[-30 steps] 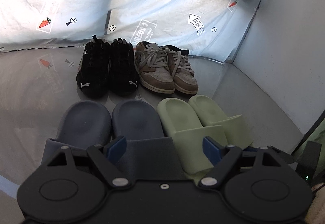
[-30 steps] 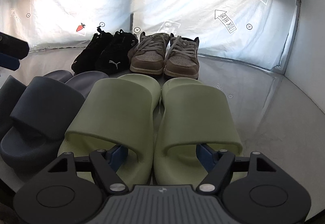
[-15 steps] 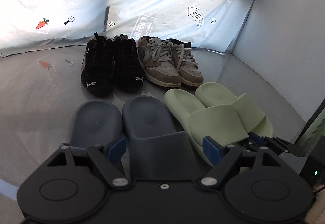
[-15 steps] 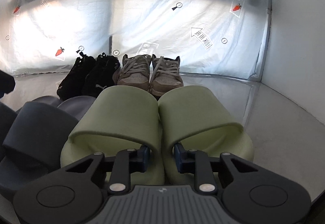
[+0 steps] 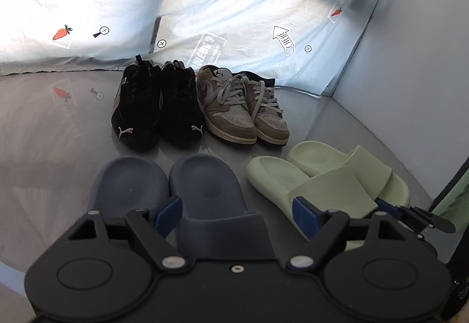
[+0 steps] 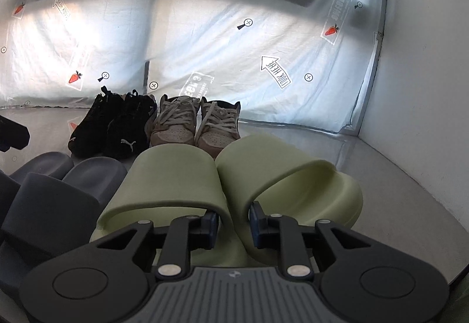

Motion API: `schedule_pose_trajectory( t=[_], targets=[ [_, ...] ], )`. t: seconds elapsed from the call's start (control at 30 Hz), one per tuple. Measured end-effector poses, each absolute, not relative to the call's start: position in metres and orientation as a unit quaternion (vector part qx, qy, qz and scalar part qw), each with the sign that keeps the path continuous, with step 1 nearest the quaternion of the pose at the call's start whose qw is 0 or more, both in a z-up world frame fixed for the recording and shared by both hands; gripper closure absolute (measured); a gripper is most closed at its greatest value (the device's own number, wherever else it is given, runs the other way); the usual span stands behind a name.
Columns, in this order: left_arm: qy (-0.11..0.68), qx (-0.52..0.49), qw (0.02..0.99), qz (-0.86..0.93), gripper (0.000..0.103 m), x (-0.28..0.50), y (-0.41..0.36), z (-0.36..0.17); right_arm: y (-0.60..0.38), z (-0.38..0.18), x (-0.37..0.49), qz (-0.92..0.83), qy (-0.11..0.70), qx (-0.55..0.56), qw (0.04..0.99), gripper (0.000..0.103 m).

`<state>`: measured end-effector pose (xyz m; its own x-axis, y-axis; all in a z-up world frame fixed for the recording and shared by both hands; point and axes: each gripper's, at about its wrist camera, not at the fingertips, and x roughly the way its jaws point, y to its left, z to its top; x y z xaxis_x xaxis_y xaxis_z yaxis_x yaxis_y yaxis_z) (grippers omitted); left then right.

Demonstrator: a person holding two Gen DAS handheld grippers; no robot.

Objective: Organize scattered shoes
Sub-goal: 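Carry the pale-green slides with the right tool toward the wall corner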

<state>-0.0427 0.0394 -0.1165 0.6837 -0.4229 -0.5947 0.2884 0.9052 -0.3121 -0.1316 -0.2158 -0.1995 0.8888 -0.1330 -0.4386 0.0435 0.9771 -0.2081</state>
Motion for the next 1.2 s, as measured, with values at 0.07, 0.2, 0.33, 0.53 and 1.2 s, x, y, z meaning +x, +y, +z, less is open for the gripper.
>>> schedule_pose_trajectory(
  t=[0.07,0.2,0.33,0.53,1.2],
  targets=[
    [0.348,-0.095,0.913,-0.192,0.02,-0.043,0.041,-0.117,-0.223,-0.205,-0.131,-0.041,0.244,-0.084,0.965,0.078],
    [0.357,-0.09,0.912,-0.184,0.02,-0.044,0.044,-0.12,-0.242,-0.221,-0.128,-0.031,0.277,-0.033,0.96,0.071],
    [0.361,-0.09,0.912,-0.175,0.02,-0.042,0.047,-0.122,-0.248,-0.233,-0.126,-0.026,0.29,-0.016,0.957,0.066],
    [0.356,-0.09,0.913,-0.178,0.02,-0.036,0.041,-0.12,-0.234,-0.239,-0.11,-0.016,0.294,-0.064,0.954,0.057],
    [0.362,-0.074,0.915,-0.166,0.02,-0.031,0.036,-0.119,-0.258,-0.243,-0.083,0.042,0.296,-0.043,0.953,0.034]
  ],
)
